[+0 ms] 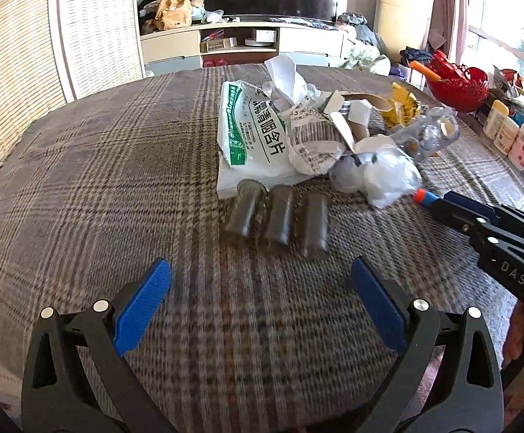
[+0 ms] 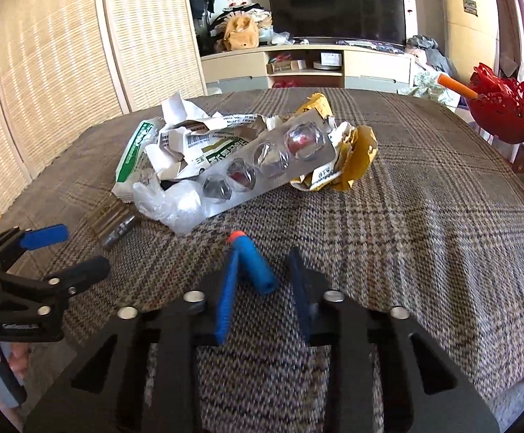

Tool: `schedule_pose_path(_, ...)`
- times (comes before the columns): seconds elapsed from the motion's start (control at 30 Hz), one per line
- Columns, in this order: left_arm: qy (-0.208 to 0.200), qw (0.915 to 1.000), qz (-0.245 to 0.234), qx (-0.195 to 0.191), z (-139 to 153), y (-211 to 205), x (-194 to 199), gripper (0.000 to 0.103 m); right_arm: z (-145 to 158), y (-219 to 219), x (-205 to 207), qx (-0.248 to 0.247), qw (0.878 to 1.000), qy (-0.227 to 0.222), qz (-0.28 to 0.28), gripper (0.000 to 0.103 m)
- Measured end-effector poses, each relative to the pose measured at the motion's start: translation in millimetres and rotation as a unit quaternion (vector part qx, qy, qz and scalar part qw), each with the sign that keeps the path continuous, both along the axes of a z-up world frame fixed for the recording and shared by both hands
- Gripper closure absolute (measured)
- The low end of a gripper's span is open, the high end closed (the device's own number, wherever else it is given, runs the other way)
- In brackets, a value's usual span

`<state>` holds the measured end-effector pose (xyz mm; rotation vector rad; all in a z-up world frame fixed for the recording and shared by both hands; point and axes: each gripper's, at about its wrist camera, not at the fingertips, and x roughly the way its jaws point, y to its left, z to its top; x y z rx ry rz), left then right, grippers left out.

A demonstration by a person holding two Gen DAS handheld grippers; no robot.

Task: Collect trash
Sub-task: 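Grasp the grey cylinders with the left tool while the right tool grasps the blue-capped tube, then lower both tools to the bin and release the cylinders and tube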

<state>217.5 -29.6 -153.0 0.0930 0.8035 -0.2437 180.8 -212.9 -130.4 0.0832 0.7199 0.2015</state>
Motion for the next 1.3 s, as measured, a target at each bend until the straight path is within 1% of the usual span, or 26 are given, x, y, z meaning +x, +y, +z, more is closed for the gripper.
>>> schedule_pose_path(0.13, -0.002, 1.0, -0.008, 0.004, 0, -5, 14, 0.008, -1, 0, 8, 0.005, 1.0, -0.003, 0.003, 0.085)
schedule_pose_path(0.2, -0.004, 0.9999, -0.012, 0.007, 0, -7, 20, 0.008, 0, 2, 12, 0.004, 1.0, -0.004, 0.002, 0.089)
schedule_pose_path(0.3, -0.004, 0.9997, -0.023, 0.008, 0, -10, 24, 0.01, -1, 3, 15, 0.005, 1.0, -0.005, 0.003, 0.09)
schedule_pose_path(0.4, -0.008, 0.9995, -0.031, 0.008, 0, -11, 25, 0.019, -1, 2, 13, 0.005, 1.0, -0.006, 0.004, 0.09)
schedule_pose_path(0.43, -0.01, 0.9994, -0.033, 0.009, 1, -12, 24, 0.025, -1, 2, 14, 0.005, 1.0, -0.006, 0.004, 0.09)
schedule_pose_path(0.47, -0.012, 0.9992, -0.037, 0.006, 2, -13, 23, 0.034, -1, 1, 13, 0.006, 1.0, -0.005, 0.004, 0.09)
schedule_pose_path(0.53, -0.014, 0.9991, -0.038, 0.009, 3, -15, 21, 0.04, -1, 1, 11, 0.008, 1.0, -0.004, 0.005, 0.09)
schedule_pose_path(0.77, -0.015, 0.999, -0.042, 0.009, 3, -15, 2, 0.041, -2, -2, -10, 0.017, 1.0, 0.001, 0.009, 0.09)
schedule_pose_path(1.0, -0.011, 0.9992, -0.038, 0.0, 3, -14, -37, 0.041, -2, 2, -39, 0.022, 1.0, 0.005, 0.015, 0.09)
schedule_pose_path(1.13, -0.017, 0.9993, -0.035, 0.0, 1, -14, -64, 0.041, -3, 7, -59, 0.014, 1.0, 0.0, 0.013, 0.09)
schedule_pose_path(1.3, -0.018, 0.9992, -0.034, -0.008, 2, -12, -94, 0.041, 1, 5, -84, 0.016, 1.0, 0.004, 0.017, 0.09)
